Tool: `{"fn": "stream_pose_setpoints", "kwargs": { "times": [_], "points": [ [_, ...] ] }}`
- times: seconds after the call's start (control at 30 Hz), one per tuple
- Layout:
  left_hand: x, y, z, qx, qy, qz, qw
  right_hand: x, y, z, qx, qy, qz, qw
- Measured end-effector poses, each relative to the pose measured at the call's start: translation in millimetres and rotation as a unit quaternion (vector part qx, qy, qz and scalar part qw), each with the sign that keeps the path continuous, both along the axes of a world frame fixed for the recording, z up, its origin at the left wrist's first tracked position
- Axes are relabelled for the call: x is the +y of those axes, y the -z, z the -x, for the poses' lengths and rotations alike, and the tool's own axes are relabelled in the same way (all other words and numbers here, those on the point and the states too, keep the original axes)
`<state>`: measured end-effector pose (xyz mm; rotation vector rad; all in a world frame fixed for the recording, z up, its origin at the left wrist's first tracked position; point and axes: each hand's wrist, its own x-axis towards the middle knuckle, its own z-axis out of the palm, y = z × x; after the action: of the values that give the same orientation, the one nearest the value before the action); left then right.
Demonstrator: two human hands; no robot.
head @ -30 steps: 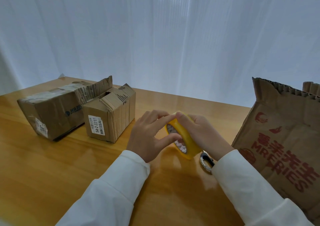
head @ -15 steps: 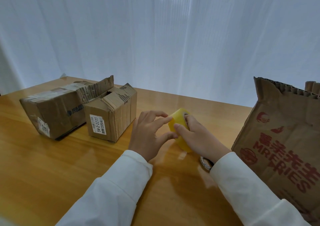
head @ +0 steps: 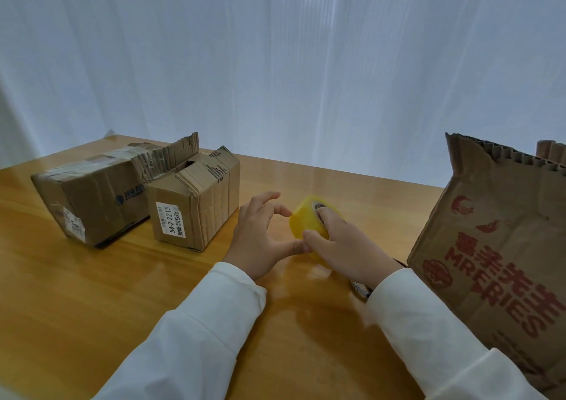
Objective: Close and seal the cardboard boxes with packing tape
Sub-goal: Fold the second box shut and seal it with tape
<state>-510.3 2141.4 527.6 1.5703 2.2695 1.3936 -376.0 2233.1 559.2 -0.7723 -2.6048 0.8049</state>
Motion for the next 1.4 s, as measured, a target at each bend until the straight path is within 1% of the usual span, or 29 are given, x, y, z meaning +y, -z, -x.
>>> {"fn": "stream_pose_setpoints", "kwargs": {
  "times": [0.13, 0.2, 0.33, 0.37, 0.43, 0.47, 0.5, 0.57, 0.67, 0.73, 0.8, 0.93, 1.07, 1.2, 1.33, 1.4],
  "points": [
    [1, 1, 1, 0.01, 0.007, 0.011, 1.0, 0, 1, 0, -0.005, -0.003, -0.02, 1.0],
    [1, 3, -1, 0.008, 0.021, -0.005, 1.0, 1, 2, 0, 0.001, -0.007, -0.025, 1.0],
    [3, 7, -3, 0.006, 0.034, -0.029, 0.999, 4, 4, 0, 0.014, -0.003, -0.005, 1.0],
    [2, 6, -3, 0.005, 0.035, -0.019, 0.999, 5, 4, 0, 0.014, -0.004, -0.004, 1.0],
    [1, 4, -1, -0.01, 0.051, 0.035, 0.998, 5, 5, -1, 0.007, -0.014, -0.029, 0.999],
    [0, 2, -1, -0.049, 0.074, 0.068, 0.994, 4, 5, -1, 0.006, -0.021, -0.051, 0.998],
    [-1, 1, 0, -0.11, 0.104, 0.093, 0.984, 4, 5, -3, 0.008, -0.028, -0.073, 0.997],
    [-1, 1, 4, -0.219, 0.154, 0.116, 0.957, 4, 2, -6, 0.014, -0.041, -0.1, 0.994],
    [-2, 2, 13, -0.298, 0.202, 0.118, 0.925, 9, -2, -13, 0.035, -0.054, -0.113, 0.992],
    [-2, 3, 14, -0.326, 0.23, 0.113, 0.91, 12, -5, -16, 0.05, -0.062, -0.11, 0.991],
    [-3, 1, 13, -0.323, 0.24, 0.113, 0.908, 13, -8, -18, 0.055, -0.07, -0.105, 0.99],
    [-6, 0, 16, -0.318, 0.227, 0.122, 0.912, 18, -9, -21, 0.07, -0.078, -0.09, 0.99],
    [-8, -4, 12, -0.282, 0.205, 0.134, 0.928, 18, -10, -25, 0.092, -0.071, -0.066, 0.991],
    [-10, -6, 13, -0.286, 0.211, 0.141, 0.924, 18, -11, -26, 0.105, -0.071, -0.04, 0.991],
    [-8, -5, 11, -0.311, 0.217, 0.107, 0.919, 18, -11, -26, 0.109, -0.081, -0.037, 0.99],
    [-6, -2, 10, -0.301, 0.206, 0.081, 0.928, 19, -11, -27, 0.119, -0.086, -0.021, 0.989]
  ]
}}
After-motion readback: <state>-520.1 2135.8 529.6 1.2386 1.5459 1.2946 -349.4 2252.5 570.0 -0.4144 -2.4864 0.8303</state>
